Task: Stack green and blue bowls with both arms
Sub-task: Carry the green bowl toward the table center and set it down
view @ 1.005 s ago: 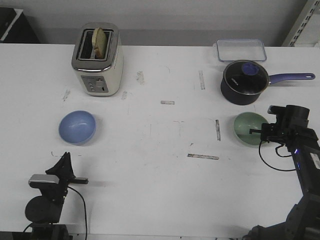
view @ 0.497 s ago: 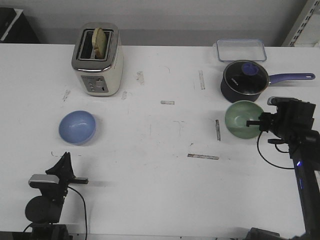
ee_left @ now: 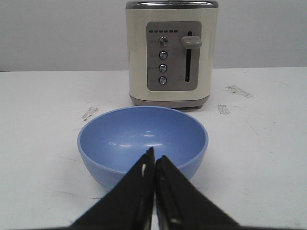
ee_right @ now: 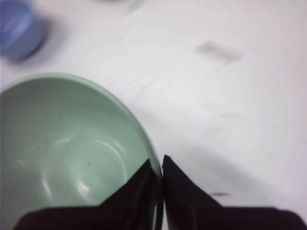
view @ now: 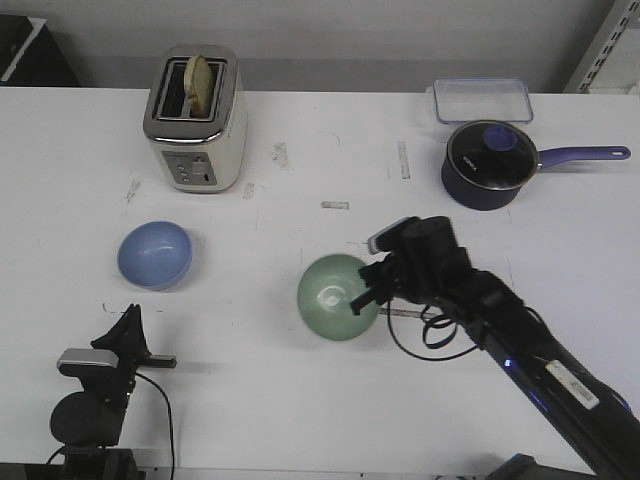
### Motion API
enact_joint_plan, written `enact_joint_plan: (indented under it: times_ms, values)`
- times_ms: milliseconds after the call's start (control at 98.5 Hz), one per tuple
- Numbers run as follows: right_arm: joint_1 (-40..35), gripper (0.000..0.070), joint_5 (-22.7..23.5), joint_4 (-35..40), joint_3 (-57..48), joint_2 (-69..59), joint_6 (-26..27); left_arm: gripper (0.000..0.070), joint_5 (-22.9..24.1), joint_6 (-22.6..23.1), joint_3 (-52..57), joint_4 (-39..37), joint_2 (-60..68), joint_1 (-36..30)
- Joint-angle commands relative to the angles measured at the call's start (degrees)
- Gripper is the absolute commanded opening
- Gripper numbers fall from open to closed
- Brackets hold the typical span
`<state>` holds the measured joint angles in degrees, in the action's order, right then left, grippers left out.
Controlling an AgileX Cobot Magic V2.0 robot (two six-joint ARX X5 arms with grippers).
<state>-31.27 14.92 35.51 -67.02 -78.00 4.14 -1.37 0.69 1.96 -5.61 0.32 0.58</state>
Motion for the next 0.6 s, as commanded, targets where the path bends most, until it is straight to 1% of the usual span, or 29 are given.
enact_joint_plan:
  times_ms: [0, 203, 335, 497, 589]
  values:
    - [-3.4, 0.0000, 0.0, -0.7, -0.9, -3.7, 2.3, 0.0002, 0.1, -0.1, -1.2, -0.9, -0.1, 0.0]
    - [-8.0, 0.0000, -0.4, -1.1, -0.9, -12.4, 3.5, 0.0002, 0.1, -0.1, -1.2, -0.9, -0.1, 0.0]
    - [-8.2, 0.0000, -0.6, -1.0, -0.9, -15.1, 3.5, 0.0002, 0.1, -0.1, -1.2, -0.9, -0.1, 0.0]
    - [-8.2, 0.0000, -2.1, -0.9, -0.9, -15.5, 3.0, 0.0002, 0.1, -0.1, -1.2, -0.9, -0.1, 0.0]
    - [-8.2, 0.0000, -2.1, -0.9, -0.9, -15.5, 3.1, 0.0002, 0.1, -0.1, -1.2, -0.9, -0.1, 0.0]
